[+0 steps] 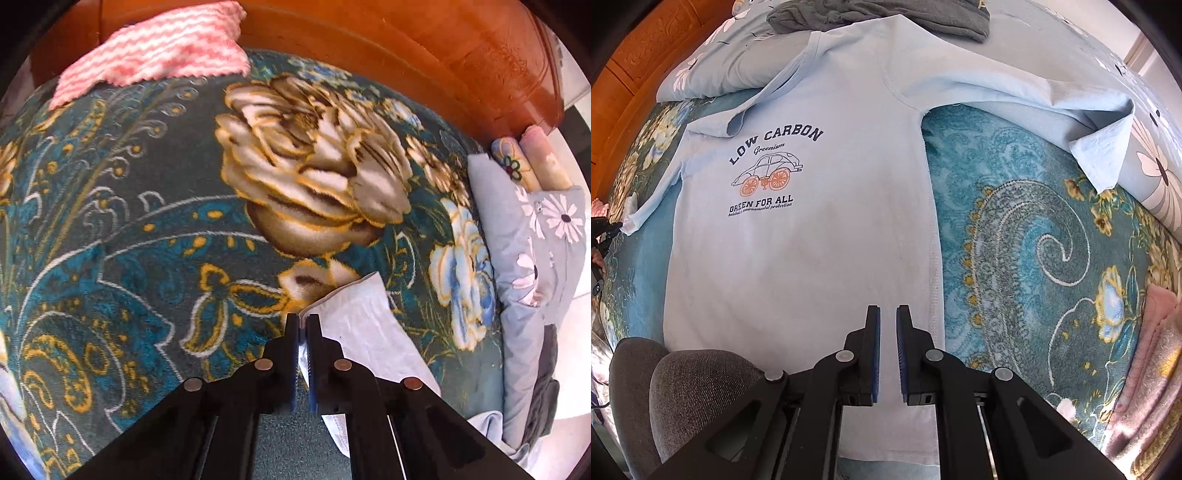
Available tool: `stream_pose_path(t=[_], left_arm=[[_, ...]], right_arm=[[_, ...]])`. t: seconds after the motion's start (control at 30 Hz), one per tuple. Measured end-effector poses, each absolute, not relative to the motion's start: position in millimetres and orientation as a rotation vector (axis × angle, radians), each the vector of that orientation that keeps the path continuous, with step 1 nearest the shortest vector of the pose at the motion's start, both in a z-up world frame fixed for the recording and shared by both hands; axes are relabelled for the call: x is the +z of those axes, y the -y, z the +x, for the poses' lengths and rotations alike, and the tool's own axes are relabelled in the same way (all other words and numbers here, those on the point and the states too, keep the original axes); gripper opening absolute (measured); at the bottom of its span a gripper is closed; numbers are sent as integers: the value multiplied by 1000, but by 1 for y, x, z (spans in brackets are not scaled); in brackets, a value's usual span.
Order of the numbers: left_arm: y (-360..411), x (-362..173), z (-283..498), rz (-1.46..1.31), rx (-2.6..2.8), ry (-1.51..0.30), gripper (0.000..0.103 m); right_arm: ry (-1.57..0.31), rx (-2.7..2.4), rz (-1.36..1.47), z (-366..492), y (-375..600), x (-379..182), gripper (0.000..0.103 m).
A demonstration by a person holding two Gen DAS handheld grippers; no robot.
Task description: Fold clothes
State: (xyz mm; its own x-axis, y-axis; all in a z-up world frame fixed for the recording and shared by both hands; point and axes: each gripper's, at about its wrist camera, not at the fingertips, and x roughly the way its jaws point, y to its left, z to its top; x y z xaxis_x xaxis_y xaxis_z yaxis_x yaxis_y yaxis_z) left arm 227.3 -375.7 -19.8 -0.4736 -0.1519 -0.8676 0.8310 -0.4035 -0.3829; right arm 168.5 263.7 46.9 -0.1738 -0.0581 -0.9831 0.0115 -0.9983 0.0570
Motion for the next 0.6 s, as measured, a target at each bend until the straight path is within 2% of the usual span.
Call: stream_pose_path(t=[0.13, 0.33, 0.4, 0.43, 0.6], left_arm=[[377, -8, 283, 888, -1896, -1150, 4], [362, -31, 330, 955, -1855, -1222, 4], [356, -32, 339, 949, -1844, -1242, 4], [353, -32, 344, 946, -1834, -1254, 8], [327, -22, 363, 939, -1743, -1339, 9]], right_arm=[[76, -2378, 1996, 169, -269, 45, 8], [150, -2366, 2009, 164, -274, 36, 8], [149, -2368, 1989, 158, -273, 39, 8], [150, -2373, 1969, 149, -271, 42, 8], [156, -2396, 1869, 104, -259, 61, 8]])
